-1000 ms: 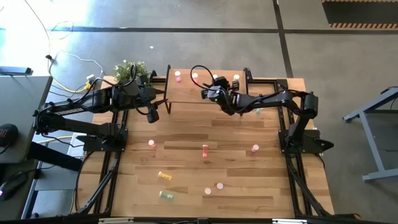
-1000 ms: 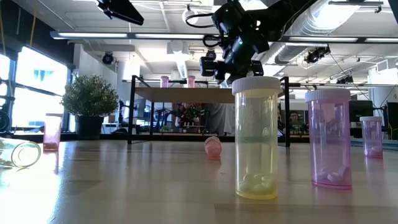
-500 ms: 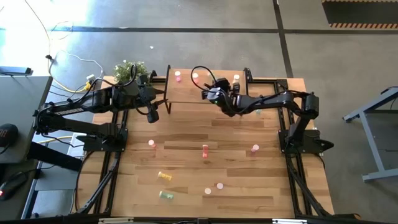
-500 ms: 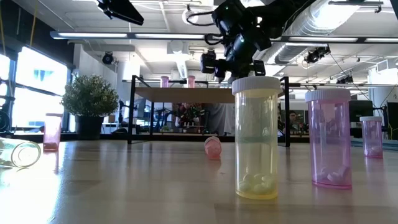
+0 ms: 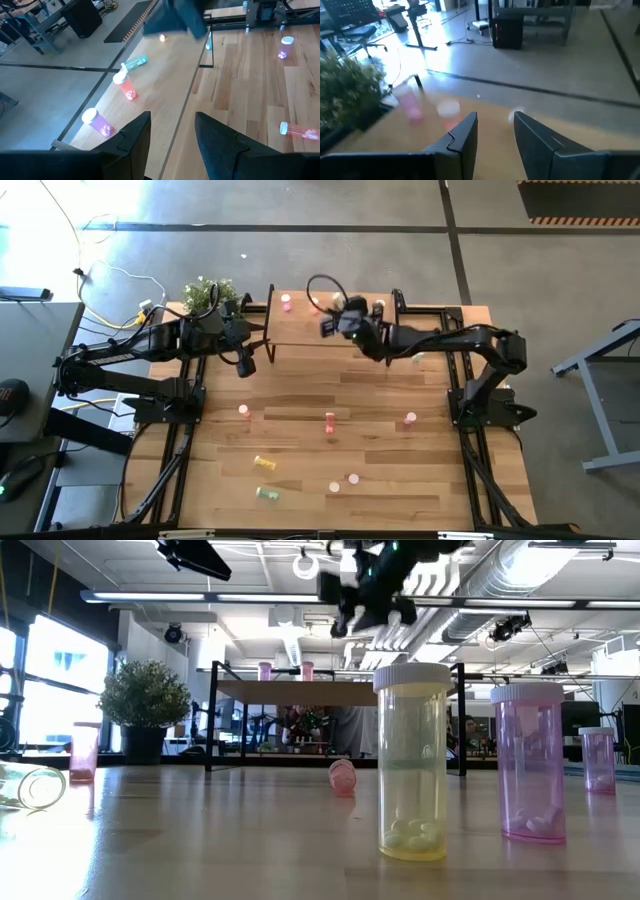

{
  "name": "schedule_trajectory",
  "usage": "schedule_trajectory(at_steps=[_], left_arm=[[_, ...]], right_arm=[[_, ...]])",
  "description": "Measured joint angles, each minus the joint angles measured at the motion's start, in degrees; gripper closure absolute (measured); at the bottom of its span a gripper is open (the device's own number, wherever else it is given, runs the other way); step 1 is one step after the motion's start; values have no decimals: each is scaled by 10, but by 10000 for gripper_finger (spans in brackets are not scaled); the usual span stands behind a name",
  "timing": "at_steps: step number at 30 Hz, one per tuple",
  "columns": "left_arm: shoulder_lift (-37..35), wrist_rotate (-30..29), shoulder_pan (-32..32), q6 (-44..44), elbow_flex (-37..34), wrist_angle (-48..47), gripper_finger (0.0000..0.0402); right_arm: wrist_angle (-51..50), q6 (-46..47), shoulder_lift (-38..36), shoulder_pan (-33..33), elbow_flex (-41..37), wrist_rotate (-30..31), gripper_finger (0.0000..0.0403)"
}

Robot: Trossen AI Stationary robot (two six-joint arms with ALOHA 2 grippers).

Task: Pick and place medicine bottles onto shelf by color
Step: Put the top blue pill bottle on the shelf

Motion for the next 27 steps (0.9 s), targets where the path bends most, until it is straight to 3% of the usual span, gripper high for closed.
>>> schedule_trajectory(at_steps=[7,13,20,27], left_arm=[[0,-3,0,-14,0,0,259],[0,4,0,-22,0,0,259],[0,6,0,-47,0,0,259],[0,-3,0,-65,0,1,259]], right_arm=[[-219,-45,-3,-62,186,-124,285],[-334,-39,-3,-124,253,-281,285],[-342,-77,-2,-176,258,-411,284],[-301,-156,-1,-224,271,-467,247]])
